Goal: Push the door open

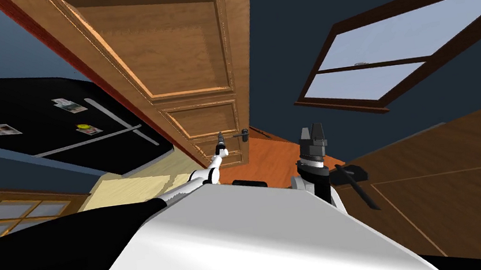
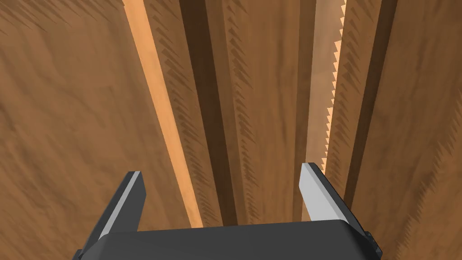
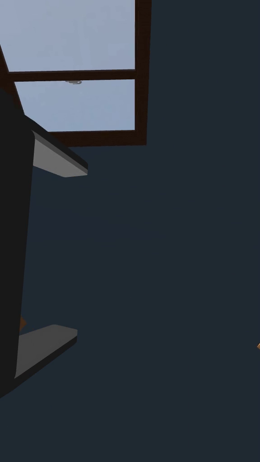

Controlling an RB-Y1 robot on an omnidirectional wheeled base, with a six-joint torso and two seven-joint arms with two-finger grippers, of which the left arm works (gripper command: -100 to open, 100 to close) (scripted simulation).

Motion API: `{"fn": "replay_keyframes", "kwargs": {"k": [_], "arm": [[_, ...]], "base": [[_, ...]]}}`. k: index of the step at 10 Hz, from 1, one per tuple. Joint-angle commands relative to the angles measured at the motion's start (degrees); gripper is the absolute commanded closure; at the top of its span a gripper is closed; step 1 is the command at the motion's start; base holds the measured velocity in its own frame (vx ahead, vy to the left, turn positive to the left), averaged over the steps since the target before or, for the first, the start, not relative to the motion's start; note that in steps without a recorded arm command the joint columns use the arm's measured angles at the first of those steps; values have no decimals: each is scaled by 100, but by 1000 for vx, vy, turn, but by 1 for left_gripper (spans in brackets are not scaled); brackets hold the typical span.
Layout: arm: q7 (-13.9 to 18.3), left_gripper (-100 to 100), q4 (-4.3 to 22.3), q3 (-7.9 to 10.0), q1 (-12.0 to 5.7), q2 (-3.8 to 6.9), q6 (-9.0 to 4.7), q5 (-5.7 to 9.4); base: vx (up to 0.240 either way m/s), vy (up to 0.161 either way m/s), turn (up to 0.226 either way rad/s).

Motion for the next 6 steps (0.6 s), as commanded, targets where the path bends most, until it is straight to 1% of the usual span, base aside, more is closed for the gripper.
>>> {"fn": "replay_keyframes", "kwargs": {"k": [1, 2, 3, 4, 5, 6], "arm": [[-91, -100, 106, 22, -86, -144, -87, 84], [-145, -100, 134, 45, -103, -265, -115, 131], [-145, -100, 238, 45, -103, -265, -115, 131], [-145, -100, 134, 45, -103, -265, -115, 131], [-191, -100, 158, 66, -118, -403, -139, 171], [-217, -100, 171, 77, -126, -499, -152, 193]], "base": [[62, -201, -112], [46, -218, -109], [34, -159, -33], [13, -65, 15], [12, -76, -62], [27, -113, -61]]}}
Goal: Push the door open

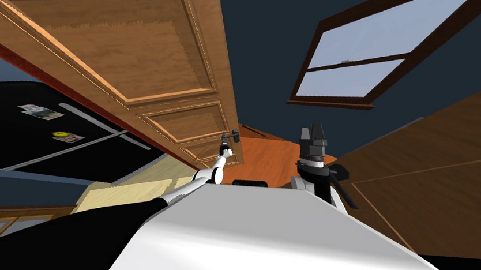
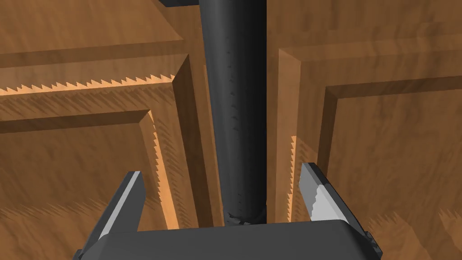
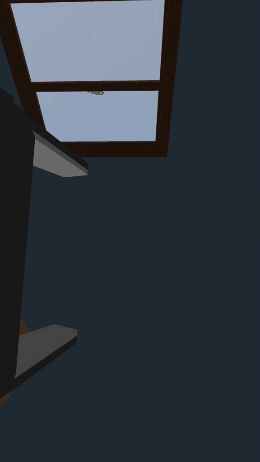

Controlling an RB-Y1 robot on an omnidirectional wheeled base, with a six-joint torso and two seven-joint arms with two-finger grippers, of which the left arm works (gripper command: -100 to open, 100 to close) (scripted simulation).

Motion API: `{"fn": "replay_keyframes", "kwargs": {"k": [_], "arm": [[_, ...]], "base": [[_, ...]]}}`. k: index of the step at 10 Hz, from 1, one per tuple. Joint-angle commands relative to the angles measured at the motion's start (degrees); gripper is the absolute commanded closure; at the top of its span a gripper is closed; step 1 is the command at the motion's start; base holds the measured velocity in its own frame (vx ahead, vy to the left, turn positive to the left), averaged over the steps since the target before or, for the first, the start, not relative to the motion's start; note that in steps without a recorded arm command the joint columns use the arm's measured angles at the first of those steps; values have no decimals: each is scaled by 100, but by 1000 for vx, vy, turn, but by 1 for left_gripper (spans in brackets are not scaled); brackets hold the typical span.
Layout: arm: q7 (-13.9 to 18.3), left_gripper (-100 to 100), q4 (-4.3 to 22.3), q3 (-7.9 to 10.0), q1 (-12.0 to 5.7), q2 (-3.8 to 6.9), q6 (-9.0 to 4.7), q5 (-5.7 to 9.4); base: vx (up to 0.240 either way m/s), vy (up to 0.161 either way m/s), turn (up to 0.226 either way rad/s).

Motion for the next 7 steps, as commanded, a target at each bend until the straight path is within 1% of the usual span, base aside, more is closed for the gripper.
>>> {"fn": "replay_keyframes", "kwargs": {"k": [1, 2, 3, 4, 7], "arm": [[-68, -100, -66, 26, 19, -172, 18, 36], [-93, -100, -53, 37, 11, -297, 5, 57], [-80, -100, -115, 25, 53, -234, 30, 40], [-80, 100, -115, 25, 53, -234, 30, 40], [-80, 100, -115, 25, 53, -234, 30, 40]], "base": [[18, -113, -30], [25, -138, -38], [13, -67, -2], [-3, 9, 5], [-5, 17, -12]]}}
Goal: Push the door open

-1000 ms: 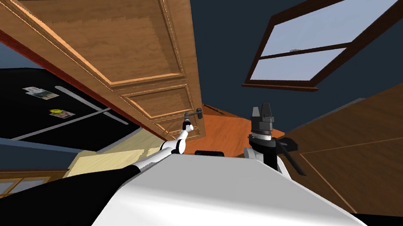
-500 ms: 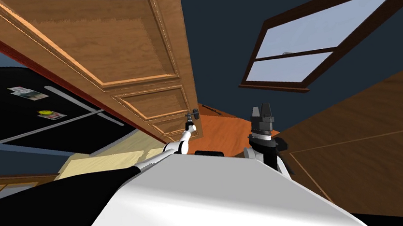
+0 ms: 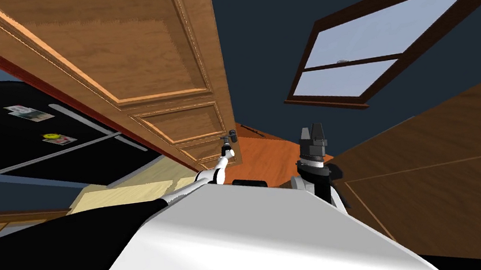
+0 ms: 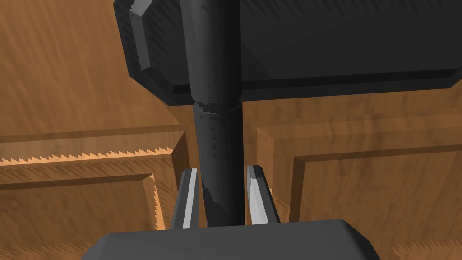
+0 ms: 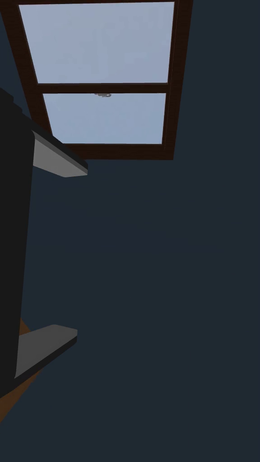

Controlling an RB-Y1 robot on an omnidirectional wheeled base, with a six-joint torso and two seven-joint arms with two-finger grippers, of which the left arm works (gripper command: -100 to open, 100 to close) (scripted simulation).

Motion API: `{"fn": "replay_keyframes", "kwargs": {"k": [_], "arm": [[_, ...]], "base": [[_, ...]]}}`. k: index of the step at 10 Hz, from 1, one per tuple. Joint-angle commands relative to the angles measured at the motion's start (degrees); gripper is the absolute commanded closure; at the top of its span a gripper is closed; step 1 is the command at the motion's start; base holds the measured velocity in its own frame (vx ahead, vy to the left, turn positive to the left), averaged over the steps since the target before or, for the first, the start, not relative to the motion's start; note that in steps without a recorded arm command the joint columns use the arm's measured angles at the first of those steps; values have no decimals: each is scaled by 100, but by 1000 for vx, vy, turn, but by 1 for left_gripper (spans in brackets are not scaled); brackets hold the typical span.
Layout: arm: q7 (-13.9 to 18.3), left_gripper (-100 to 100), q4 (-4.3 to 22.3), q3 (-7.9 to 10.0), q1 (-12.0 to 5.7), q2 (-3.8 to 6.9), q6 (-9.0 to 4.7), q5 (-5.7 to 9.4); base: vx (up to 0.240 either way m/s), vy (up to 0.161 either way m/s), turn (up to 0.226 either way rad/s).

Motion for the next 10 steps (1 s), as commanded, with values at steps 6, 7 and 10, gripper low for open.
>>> {"fn": "replay_keyframes", "kwargs": {"k": [6, 7, 10], "arm": [[-270, 100, 87, 253, -65, 248, -161, 206], [-270, 100, 62, 253, -65, 248, -161, 206], [-563, 100, 129, 529, -136, 323, -338, 429]], "base": [[78, 8, -19], [74, -4, 5], [140, -11, -17]]}}
